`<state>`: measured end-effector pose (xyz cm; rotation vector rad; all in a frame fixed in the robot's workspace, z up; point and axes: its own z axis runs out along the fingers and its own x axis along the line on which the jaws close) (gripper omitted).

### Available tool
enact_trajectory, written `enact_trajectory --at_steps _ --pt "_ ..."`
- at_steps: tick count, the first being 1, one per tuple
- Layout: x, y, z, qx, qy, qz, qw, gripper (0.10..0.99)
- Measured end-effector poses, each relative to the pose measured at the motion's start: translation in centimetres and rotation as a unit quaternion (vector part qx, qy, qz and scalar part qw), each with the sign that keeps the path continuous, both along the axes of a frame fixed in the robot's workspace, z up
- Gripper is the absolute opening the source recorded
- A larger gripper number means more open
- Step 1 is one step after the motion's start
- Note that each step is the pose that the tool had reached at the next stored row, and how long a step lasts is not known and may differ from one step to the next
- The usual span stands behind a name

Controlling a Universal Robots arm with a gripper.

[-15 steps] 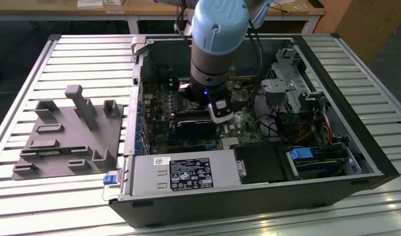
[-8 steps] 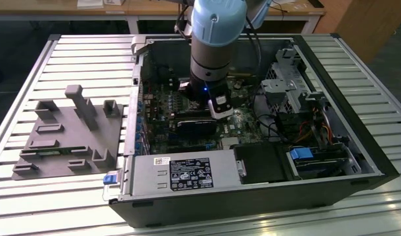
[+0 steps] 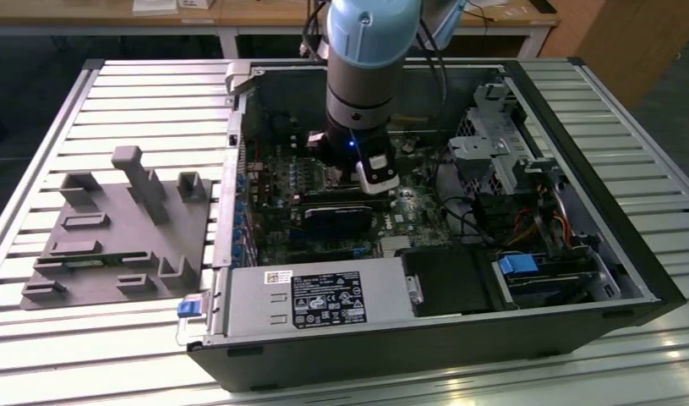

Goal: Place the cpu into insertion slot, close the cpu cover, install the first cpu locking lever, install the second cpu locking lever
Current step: 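Install the second cpu locking lever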

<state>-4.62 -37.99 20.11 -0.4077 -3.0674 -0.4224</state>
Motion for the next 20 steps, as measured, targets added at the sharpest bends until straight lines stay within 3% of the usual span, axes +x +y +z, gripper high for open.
enact_trajectory --at_steps 7,11,13,15,20 --pt "0.01 0.95 0.61 -0.0034 0.0000 0.000 1.0000 0.102" --pt "0.17 1.13 0.69 -0.0288 0.0017 0.000 0.9996 0.102" --pt "0.33 1.23 0.70 -0.0386 0.0025 0.000 0.9993 0.102" --pt "0.44 1.51 0.70 -0.0437 0.0028 0.000 0.9990 0.102" --pt "0.63 2.72 0.70 -0.0497 0.0029 0.000 0.9988 0.102"
